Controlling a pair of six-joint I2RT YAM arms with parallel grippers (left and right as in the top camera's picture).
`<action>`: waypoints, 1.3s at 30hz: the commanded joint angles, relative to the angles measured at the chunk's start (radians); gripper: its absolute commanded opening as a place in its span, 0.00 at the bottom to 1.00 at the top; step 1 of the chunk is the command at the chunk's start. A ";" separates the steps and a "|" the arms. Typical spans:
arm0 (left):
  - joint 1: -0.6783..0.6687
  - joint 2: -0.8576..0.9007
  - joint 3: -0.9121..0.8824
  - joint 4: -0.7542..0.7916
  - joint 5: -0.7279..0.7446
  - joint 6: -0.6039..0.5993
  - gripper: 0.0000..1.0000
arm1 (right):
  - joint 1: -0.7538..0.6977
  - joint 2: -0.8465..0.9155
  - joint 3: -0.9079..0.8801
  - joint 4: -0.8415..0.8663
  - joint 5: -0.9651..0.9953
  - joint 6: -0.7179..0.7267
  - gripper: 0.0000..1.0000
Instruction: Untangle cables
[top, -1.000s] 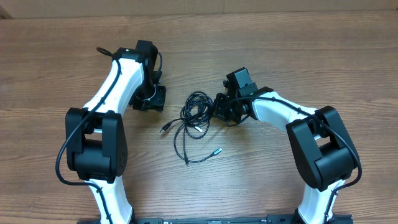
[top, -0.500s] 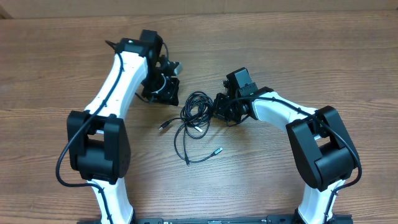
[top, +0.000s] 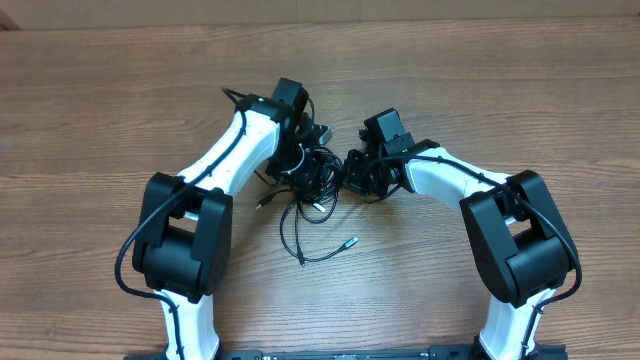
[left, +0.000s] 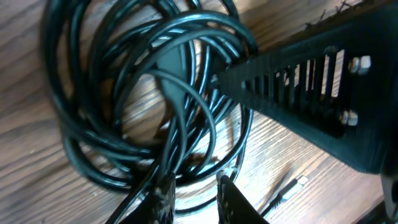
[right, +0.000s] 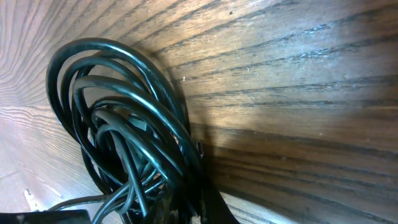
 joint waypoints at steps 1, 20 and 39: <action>-0.005 -0.018 -0.011 0.026 -0.002 -0.013 0.22 | -0.004 0.024 -0.013 -0.008 0.046 0.000 0.05; -0.006 -0.018 -0.126 0.167 -0.027 -0.010 0.27 | -0.004 0.024 -0.013 -0.007 0.040 0.000 0.06; -0.037 -0.020 -0.161 0.171 -0.174 -0.010 0.04 | -0.004 0.024 -0.013 -0.008 0.040 0.000 0.06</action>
